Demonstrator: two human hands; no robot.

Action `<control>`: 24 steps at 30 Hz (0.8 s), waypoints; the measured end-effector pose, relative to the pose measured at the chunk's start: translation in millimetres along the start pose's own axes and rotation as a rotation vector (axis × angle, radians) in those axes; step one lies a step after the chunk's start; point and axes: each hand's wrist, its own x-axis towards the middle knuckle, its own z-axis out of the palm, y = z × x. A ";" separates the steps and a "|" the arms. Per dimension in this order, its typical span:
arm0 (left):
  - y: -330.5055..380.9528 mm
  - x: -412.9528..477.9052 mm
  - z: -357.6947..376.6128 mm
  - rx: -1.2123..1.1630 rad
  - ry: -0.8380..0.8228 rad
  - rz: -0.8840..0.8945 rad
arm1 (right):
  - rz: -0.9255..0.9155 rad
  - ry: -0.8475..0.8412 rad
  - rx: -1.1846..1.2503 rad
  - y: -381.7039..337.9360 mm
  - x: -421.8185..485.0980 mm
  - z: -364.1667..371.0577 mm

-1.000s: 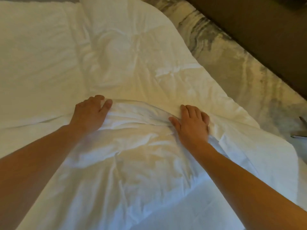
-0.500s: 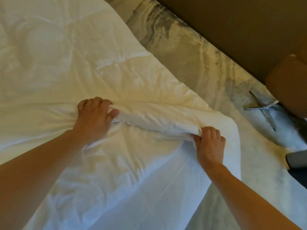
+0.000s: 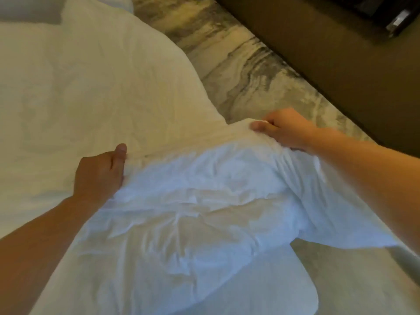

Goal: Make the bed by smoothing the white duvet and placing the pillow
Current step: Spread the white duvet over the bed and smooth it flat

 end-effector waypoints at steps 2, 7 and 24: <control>-5.0 12.5 -0.6 0.051 -0.001 -0.096 | -0.054 0.017 -0.149 -12.9 43.5 3.3; 1.6 6.9 35.5 0.287 -0.195 -0.073 | 0.150 -0.050 -0.138 3.8 79.1 90.2; 7.9 2.5 52.8 0.253 -0.034 0.017 | 0.074 -0.163 0.085 28.7 96.7 186.8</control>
